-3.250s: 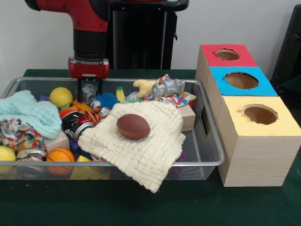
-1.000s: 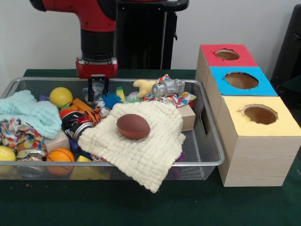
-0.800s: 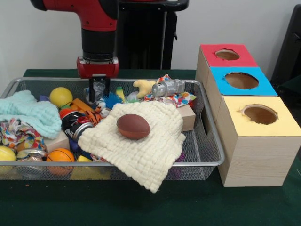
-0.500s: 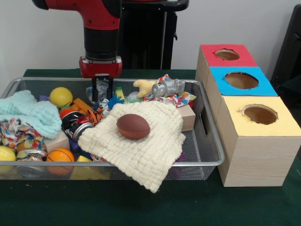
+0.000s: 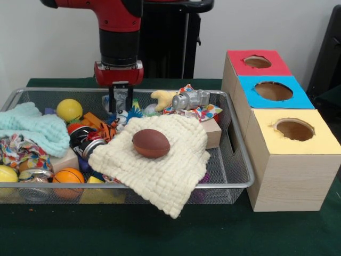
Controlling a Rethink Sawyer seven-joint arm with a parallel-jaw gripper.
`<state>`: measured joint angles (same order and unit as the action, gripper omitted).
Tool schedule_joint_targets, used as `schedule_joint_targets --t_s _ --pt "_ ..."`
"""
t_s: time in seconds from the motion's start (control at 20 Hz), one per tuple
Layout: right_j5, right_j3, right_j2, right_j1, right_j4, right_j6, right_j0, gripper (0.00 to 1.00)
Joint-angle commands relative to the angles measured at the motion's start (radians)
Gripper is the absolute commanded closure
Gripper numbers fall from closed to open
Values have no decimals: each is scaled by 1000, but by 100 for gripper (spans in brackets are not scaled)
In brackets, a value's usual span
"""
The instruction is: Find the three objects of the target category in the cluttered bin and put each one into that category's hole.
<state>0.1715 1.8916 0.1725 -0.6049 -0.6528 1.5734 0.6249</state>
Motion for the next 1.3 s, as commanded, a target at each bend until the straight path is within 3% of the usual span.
schedule_joint_targets --t_s 0.05,0.45,1.05,1.3 --pt "88 -61 158 -33 52 19 -9 100" --pt "112 -75 192 -69 67 24 -21 100" --pt "159 -25 206 -164 116 16 -25 100" --pt "115 -11 186 -155 98 31 -25 100"
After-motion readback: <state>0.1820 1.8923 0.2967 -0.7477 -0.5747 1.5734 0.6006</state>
